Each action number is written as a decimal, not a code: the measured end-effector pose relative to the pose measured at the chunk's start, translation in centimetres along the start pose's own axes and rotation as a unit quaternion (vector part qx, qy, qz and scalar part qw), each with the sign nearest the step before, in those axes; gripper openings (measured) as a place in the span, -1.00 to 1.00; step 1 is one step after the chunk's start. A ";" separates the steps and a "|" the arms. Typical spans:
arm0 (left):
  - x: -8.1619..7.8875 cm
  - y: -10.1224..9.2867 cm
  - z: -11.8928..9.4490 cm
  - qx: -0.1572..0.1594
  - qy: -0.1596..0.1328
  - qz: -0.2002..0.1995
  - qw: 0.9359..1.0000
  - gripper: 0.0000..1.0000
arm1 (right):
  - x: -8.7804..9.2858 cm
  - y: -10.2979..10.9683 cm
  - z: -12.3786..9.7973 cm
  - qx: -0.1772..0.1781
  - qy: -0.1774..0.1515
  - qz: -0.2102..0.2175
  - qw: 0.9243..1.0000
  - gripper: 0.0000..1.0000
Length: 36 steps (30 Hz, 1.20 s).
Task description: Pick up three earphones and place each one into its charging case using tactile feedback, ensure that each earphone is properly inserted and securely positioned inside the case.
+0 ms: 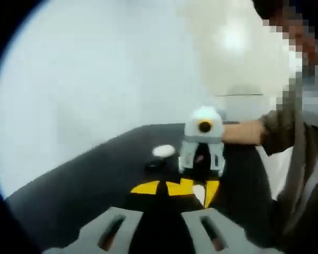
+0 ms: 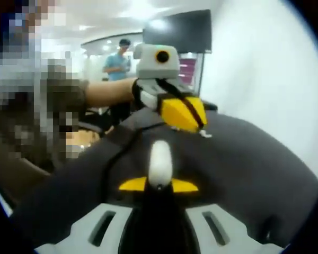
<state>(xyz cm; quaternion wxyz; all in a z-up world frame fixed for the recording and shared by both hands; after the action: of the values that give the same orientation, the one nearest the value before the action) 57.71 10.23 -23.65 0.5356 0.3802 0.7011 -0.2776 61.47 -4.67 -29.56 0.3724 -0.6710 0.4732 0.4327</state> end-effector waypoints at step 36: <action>2.0 -2.0 1.1 -0.001 0.066 0.099 0.993 -0.69 | 0.0 0.2 -0.3 0.004 -0.003 -0.004 1.000 -0.69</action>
<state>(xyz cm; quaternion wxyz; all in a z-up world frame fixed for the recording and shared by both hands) 56.38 8.73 -25.91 0.5134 0.4645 0.6942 -0.1969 61.37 -4.96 -29.52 0.3786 -0.6697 0.4712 0.4314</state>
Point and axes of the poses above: the point that each gripper's makers call its tool centre point, and the gripper's own axes: z roughly forward along the fingers, y roughly to its left, x roughly out of its underside, the point moved 8 cm from there along -z, roughly backward along the fingers, and after that the axes turned 3 degrees about -x, right-handed, at the moved point
